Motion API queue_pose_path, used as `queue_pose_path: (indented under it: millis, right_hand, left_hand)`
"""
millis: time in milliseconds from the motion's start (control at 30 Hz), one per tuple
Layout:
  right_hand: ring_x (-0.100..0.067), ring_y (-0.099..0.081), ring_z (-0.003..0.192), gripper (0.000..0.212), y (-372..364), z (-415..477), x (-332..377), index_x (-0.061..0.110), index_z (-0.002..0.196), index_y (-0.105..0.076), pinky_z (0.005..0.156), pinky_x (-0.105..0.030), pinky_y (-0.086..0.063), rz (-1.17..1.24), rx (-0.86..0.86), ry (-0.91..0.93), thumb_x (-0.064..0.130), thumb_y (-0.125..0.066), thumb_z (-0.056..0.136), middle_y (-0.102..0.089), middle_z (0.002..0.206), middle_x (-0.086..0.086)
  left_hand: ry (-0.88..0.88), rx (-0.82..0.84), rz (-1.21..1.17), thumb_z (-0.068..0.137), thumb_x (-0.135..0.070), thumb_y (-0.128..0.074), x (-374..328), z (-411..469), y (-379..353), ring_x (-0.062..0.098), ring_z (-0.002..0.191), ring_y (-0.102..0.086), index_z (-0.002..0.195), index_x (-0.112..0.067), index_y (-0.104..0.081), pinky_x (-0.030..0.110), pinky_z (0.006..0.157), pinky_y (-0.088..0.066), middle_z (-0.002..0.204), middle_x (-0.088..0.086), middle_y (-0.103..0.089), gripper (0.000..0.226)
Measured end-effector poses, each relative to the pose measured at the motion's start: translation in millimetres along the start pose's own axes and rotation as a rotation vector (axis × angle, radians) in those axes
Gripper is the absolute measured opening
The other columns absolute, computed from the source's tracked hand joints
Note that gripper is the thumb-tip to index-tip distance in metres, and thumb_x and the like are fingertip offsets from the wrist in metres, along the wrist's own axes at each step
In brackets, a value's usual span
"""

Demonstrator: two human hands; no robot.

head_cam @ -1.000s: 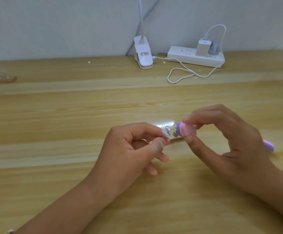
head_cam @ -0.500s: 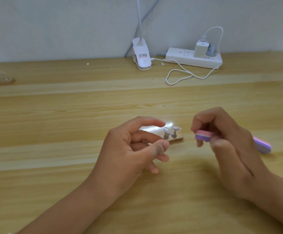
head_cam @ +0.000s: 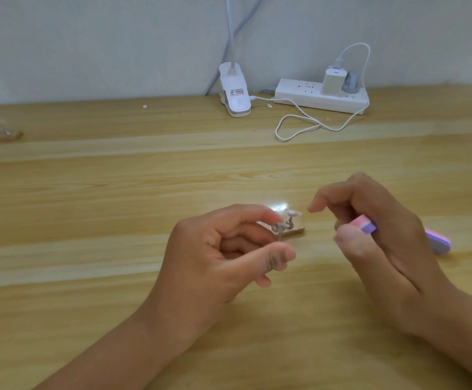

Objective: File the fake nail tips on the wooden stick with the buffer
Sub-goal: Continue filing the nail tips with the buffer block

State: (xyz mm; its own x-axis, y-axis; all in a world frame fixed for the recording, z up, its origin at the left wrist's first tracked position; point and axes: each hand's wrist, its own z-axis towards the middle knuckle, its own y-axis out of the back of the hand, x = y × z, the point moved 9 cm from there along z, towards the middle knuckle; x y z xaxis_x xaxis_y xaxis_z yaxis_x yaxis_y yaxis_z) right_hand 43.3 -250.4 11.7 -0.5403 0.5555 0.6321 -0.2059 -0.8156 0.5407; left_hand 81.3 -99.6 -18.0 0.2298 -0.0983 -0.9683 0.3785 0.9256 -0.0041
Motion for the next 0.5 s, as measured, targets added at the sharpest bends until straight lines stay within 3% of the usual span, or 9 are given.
queue_pose_path:
  millis: [100, 200, 367, 433, 500]
  right_hand:
    - [-0.011, -0.052, 0.073, 0.011, 1.4, 1.5, -3.7, 0.029, 0.091, -0.051, 0.069, -0.013, -0.039, -0.067, -0.038, -0.033, 0.033, -0.042, 0.098, -0.050, 0.079, 0.006]
    - [-0.016, -0.062, 0.070, 0.013, -4.1, 1.5, -12.3, 0.028, 0.093, -0.050, 0.068, -0.025, -0.048, 0.010, -0.026, -0.077, 0.037, -0.045, 0.100, -0.058, 0.083, 0.002]
    - [-0.006, -0.044, 0.063, 0.011, -6.9, -5.2, -10.6, 0.035, 0.094, -0.043, 0.060, -0.007, -0.036, -0.048, 0.029, -0.017, 0.041, -0.039, 0.103, -0.049, 0.080, 0.001]
    - [-0.004, -0.042, 0.063, 0.008, -13.6, -2.8, -19.0, 0.035, 0.099, -0.046, 0.061, -0.010, -0.034, 0.023, 0.086, -0.050, 0.037, -0.038, 0.097, -0.047, 0.080, 0.000]
    - [-0.005, -0.043, 0.058, 0.019, -13.0, 0.3, -35.6, 0.030, 0.092, -0.056, 0.060, -0.016, -0.035, 0.122, 0.079, -0.147, 0.036, -0.043, 0.080, -0.051, 0.076, -0.003]
  left_hand:
    - [-0.004, -0.015, 0.004, 0.067, -0.018, -0.083, -0.3, -0.4, 1.0, 0.022, 0.059, -0.071, 0.091, -0.017, -0.075, 0.027, 0.051, -0.056, 0.072, 0.008, -0.073, 0.026]
    - [-0.011, -0.026, 0.008, 0.066, -0.019, -0.085, -0.9, 0.3, 2.8, 0.022, 0.062, -0.072, 0.090, -0.017, -0.076, 0.028, 0.053, -0.057, 0.077, 0.007, -0.075, 0.026]
    - [0.010, -0.066, 0.040, 0.063, -0.024, -0.087, 2.5, 0.7, 7.1, 0.024, 0.065, -0.072, 0.087, -0.017, -0.077, 0.027, 0.057, -0.058, 0.078, 0.007, -0.075, 0.027]
    - [-0.003, -0.073, 0.061, 0.062, -0.023, -0.089, 0.8, 0.6, 7.5, 0.021, 0.062, -0.072, 0.086, -0.016, -0.077, 0.026, 0.058, -0.058, 0.076, 0.007, -0.075, 0.028]
    - [-0.014, -0.086, 0.065, 0.062, -0.017, -0.090, -1.2, 0.2, 8.4, 0.020, 0.058, -0.070, 0.086, -0.015, -0.077, 0.024, 0.056, -0.057, 0.073, 0.007, -0.074, 0.027]
